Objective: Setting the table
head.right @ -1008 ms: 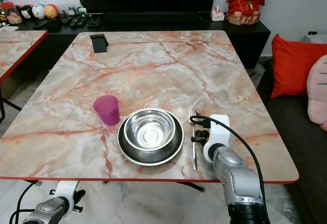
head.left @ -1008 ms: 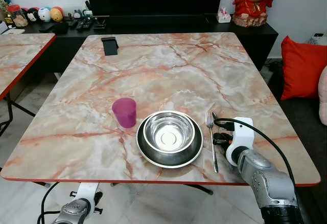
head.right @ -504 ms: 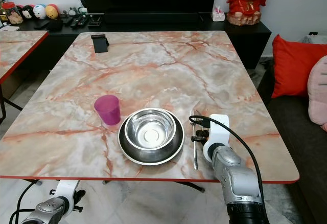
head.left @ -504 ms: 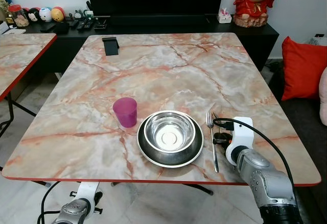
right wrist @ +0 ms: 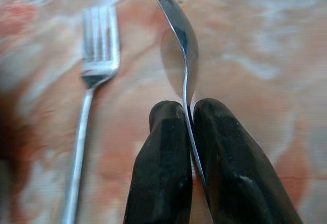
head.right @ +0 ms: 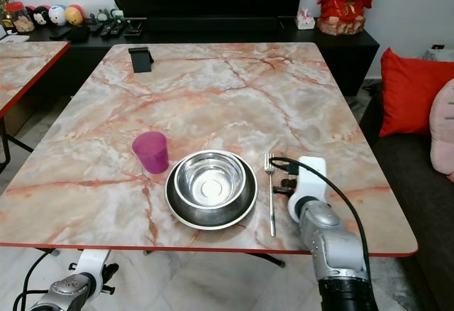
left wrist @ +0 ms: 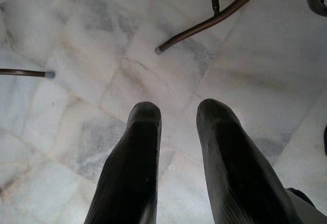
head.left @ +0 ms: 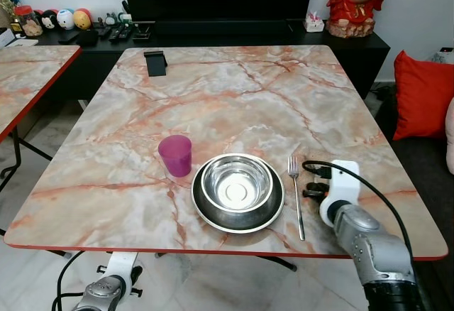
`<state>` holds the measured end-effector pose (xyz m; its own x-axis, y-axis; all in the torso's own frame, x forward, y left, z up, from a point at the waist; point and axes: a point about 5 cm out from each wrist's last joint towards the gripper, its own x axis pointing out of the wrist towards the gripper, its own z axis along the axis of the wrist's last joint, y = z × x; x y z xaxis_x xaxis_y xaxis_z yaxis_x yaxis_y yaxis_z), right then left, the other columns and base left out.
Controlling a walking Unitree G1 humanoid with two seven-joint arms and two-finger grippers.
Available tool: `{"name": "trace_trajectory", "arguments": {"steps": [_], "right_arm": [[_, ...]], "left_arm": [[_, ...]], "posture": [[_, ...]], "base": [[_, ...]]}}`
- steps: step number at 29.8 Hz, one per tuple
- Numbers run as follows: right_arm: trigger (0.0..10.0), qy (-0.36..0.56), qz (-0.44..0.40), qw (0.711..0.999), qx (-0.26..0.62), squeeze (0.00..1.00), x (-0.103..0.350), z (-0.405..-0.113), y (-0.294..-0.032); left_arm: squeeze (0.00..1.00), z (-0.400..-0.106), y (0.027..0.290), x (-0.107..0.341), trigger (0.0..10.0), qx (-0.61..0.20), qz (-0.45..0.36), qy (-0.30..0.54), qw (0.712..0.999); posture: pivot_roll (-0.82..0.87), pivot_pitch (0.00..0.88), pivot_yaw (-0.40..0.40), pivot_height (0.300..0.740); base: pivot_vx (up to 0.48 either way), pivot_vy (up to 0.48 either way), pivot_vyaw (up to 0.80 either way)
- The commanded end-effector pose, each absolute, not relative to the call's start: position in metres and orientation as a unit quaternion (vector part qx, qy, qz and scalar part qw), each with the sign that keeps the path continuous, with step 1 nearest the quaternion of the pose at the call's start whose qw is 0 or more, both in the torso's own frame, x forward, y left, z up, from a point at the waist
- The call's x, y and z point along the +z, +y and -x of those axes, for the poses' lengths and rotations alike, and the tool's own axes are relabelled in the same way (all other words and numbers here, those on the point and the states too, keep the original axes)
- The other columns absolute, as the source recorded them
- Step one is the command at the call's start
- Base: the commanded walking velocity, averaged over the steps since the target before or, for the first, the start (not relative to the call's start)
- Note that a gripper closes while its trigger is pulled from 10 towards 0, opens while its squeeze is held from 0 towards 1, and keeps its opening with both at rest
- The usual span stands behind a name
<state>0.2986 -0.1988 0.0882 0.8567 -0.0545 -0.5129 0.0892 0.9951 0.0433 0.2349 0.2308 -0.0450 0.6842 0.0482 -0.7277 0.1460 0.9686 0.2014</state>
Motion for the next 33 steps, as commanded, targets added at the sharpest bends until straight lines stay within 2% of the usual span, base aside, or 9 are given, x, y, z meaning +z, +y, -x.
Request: {"name": "trace_trajectory", "arguments": {"steps": [1, 8, 9, 11, 13, 15, 23, 33], "right_arm": [[10.0, 0.26, -0.034, 0.964, -0.042, 0.0, 0.093, -0.301, -0.2], [10.0, 0.258, -0.041, 0.965, -0.031, 0.0, 0.095, -0.303, -0.195], [10.0, 0.259, -0.044, 0.965, -0.024, 0.07, 0.094, -0.302, -0.192], [10.0, 0.259, -0.045, 0.965, -0.022, 0.09, 0.094, -0.302, -0.19], [10.0, 0.259, -0.045, 0.964, -0.02, 0.08, 0.094, -0.302, -0.189], [10.0, 0.256, -0.047, 0.965, -0.022, 0.0, 0.095, -0.302, -0.19], [10.0, 0.221, -0.057, 0.973, -0.038, 0.0, 0.108, -0.308, -0.196], [10.0, 0.244, -0.048, 0.968, -0.036, 0.0, 0.101, -0.305, -0.197]], "left_arm": [[0.0, -0.234, 0.232, -0.045, 10.0, -0.022, -0.12, 0.4, 0.908], [0.0, -0.234, 0.232, -0.045, 10.0, -0.021, -0.12, 0.4, 0.908], [0.0, -0.234, 0.232, -0.045, 10.0, -0.021, -0.12, 0.4, 0.908], [0.0, -0.234, 0.232, -0.045, 10.0, -0.021, -0.12, 0.4, 0.908], [0.0, -0.235, 0.231, -0.045, 10.0, -0.021, -0.12, 0.4, 0.908], [0.0, -0.235, 0.231, -0.045, 10.0, -0.022, -0.12, 0.4, 0.908], [0.0, -0.235, 0.231, -0.045, 10.0, -0.021, -0.118, 0.4, 0.909], [0.0, -0.235, 0.23, -0.045, 10.0, -0.022, -0.118, 0.399, 0.909]], "posture": [[-0.02, 0.0, 0.029, 0.74], [-0.02, 0.0, 0.027, 0.74], [-0.02, 0.0, 0.027, 0.74], [-0.02, 0.0, 0.027, 0.74], [-0.02, 0.0, 0.027, 0.74], [-0.02, 0.0, 0.027, 0.74], [-0.02, 0.0, 0.024, 0.74], [-0.02, 0.0, 0.023, 0.74]], "base": [[0.0, 0.0, 0.0], [0.0, 0.0, 0.0], [0.0, 0.0, 0.0], [0.0, 0.0, 0.0], [0.0, 0.0, 0.0], [0.0, 0.0, 0.0], [0.0, 0.0, 0.0], [0.0, 0.0, 0.0]]}}
